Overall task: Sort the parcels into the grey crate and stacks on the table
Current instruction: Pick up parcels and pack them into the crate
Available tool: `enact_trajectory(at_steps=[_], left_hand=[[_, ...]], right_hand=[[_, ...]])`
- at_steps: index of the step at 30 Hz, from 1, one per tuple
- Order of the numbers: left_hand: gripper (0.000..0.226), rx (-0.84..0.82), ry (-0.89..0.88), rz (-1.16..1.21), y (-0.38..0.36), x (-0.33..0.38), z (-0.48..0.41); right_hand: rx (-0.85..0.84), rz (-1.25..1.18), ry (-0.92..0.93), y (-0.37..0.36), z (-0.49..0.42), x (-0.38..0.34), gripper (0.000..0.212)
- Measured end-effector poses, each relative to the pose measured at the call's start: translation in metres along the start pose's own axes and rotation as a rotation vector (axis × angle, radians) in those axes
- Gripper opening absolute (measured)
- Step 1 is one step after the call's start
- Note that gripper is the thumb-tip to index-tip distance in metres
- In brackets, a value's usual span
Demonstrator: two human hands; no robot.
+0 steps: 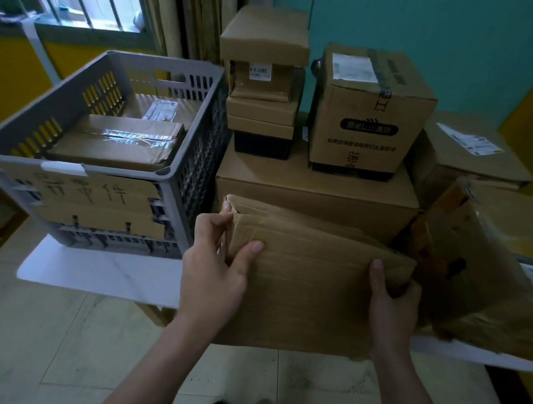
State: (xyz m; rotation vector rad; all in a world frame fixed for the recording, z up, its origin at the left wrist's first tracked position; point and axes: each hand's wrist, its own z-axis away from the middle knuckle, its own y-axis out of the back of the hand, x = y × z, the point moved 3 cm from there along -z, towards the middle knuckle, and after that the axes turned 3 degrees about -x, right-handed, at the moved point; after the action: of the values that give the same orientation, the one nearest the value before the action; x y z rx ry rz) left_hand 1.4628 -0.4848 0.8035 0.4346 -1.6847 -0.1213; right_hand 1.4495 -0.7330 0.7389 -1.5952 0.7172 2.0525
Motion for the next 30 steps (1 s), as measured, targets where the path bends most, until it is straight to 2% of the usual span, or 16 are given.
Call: enact_trajectory(at_steps=[13, 20, 27, 30], left_hand=[[0.036, -0.057, 0.087, 0.049, 0.032, -0.043, -0.029], [0.031, -0.087, 0.122, 0.083, 0.034, -0.066, -0.035], [0.037, -0.112, 0.169, 0.129, 0.043, -0.077, -0.036], [0.054, -0.172, 0.161, 0.134, 0.045, -0.081, -0.037]], right_hand=[[0.072, 0.133, 0.107, -0.025, 0.034, -0.012, 0.071], [0.165, 0.221, 0.209, -0.029, 0.047, -0.017, 0.068], [0.201, 0.256, 0.208, -0.032, 0.060, -0.014, 0.071], [0.207, 0.291, 0.223, -0.033, 0.064, -0.012, 0.069]])
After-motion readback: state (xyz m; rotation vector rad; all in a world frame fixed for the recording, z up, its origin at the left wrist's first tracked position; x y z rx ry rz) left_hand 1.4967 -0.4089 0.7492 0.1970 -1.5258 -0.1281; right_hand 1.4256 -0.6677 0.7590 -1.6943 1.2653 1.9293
